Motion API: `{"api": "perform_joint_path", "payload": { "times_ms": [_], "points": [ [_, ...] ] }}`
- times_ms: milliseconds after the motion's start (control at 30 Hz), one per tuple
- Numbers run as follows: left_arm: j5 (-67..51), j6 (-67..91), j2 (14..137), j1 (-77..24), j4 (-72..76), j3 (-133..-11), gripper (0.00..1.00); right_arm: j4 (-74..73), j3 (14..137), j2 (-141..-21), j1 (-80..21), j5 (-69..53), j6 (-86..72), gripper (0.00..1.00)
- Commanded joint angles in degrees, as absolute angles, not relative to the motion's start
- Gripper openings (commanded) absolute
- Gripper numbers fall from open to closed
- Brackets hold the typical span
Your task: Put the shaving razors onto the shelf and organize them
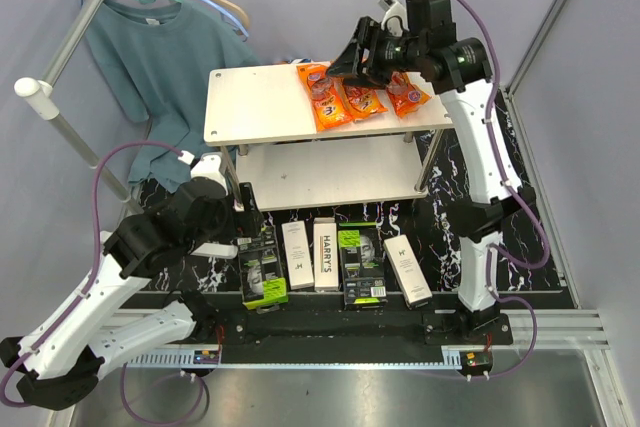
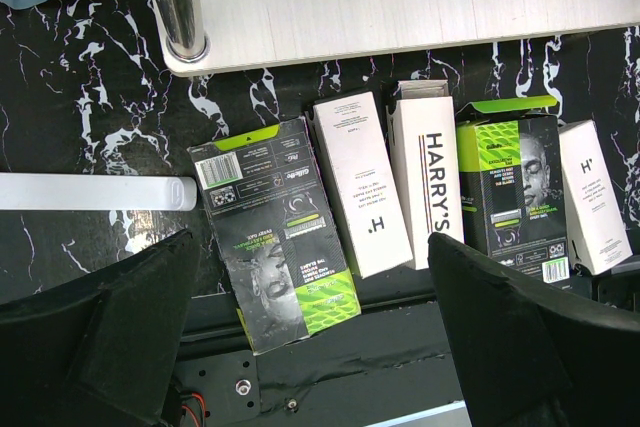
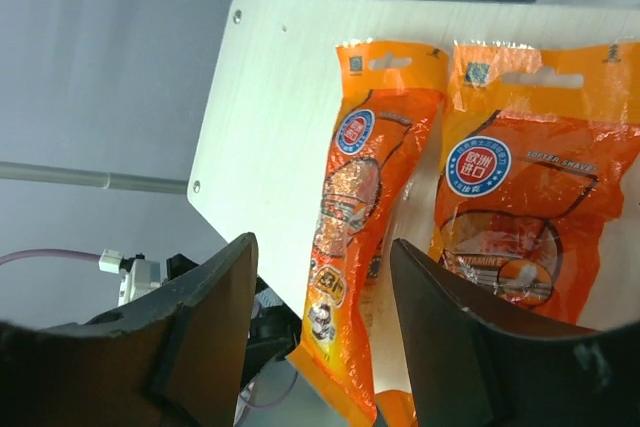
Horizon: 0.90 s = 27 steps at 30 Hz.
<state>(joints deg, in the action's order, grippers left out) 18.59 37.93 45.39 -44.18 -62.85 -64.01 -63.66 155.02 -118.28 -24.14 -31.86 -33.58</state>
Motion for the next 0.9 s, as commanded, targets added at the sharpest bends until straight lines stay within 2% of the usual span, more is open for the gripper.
{"api": "perform_joint_path", "payload": {
  "times_ms": [0,200,600,700,867],
  "points": [
    [17.8,37.4,44.4,-44.3,-60.1,-65.0,0.99,-56.2,154.2,-110.7,-23.6,-27.6,-34.4,0.66],
    [17.7,37.7,44.0,-44.3,-60.2,-64.6,0.99,-51.4,150.2,-106.8,-23.6,-26.2,-34.9,0.71],
    [16.7,38.0,44.1,-44.3,-59.9,-63.5,0.99,-52.3,149.0,-104.2,-23.5,-27.9,-35.1,0.72],
    [15.4,38.1,44.6,-44.3,-58.8,-62.2,0.99,-52.8,144.2,-99.4,-24.1,-28.1,-34.8,0.72],
    [13.1,38.4,45.7,-44.3,-56.4,-60.6,0.99,-51.6,129.1,-88.7,-25.8,-25.1,-34.5,0.73]
  ]
}}
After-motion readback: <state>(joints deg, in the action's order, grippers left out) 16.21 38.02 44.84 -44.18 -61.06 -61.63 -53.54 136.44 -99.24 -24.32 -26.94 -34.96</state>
